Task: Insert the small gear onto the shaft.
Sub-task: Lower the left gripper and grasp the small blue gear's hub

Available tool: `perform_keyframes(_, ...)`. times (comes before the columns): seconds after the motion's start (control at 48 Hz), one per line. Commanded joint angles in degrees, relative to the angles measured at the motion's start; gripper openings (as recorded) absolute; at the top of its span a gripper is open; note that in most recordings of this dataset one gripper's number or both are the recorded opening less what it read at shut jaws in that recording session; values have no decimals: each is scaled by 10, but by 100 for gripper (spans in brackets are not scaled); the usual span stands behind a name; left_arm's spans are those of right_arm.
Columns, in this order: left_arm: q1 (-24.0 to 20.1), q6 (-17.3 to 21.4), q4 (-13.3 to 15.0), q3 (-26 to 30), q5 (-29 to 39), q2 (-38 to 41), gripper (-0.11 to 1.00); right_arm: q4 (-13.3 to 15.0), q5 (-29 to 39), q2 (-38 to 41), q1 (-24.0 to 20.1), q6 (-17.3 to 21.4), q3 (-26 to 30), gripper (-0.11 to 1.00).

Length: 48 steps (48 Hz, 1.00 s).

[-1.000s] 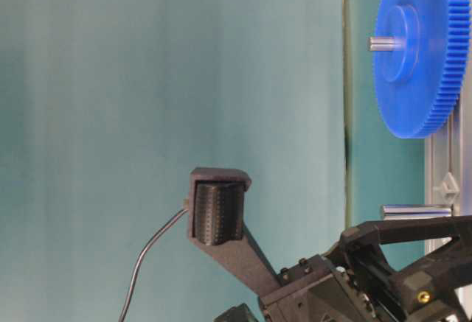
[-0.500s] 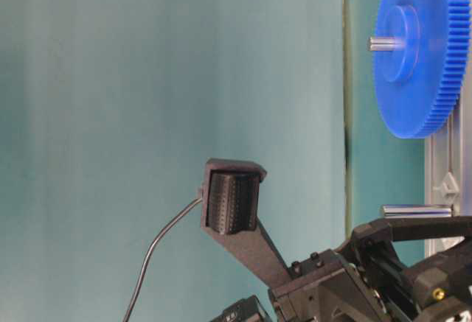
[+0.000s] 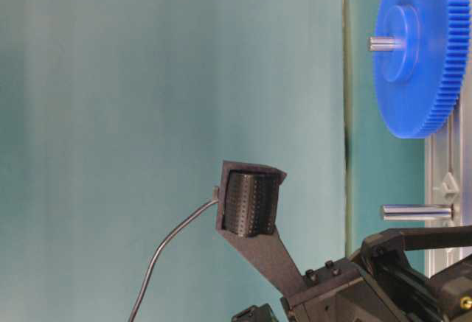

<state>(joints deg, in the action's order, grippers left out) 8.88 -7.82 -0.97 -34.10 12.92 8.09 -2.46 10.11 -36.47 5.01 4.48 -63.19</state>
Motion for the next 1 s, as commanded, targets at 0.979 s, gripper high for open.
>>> perform_keyframes(0.979,4,4,0,39,40,-19,72,0,-19,-51,2,19,-15,13)
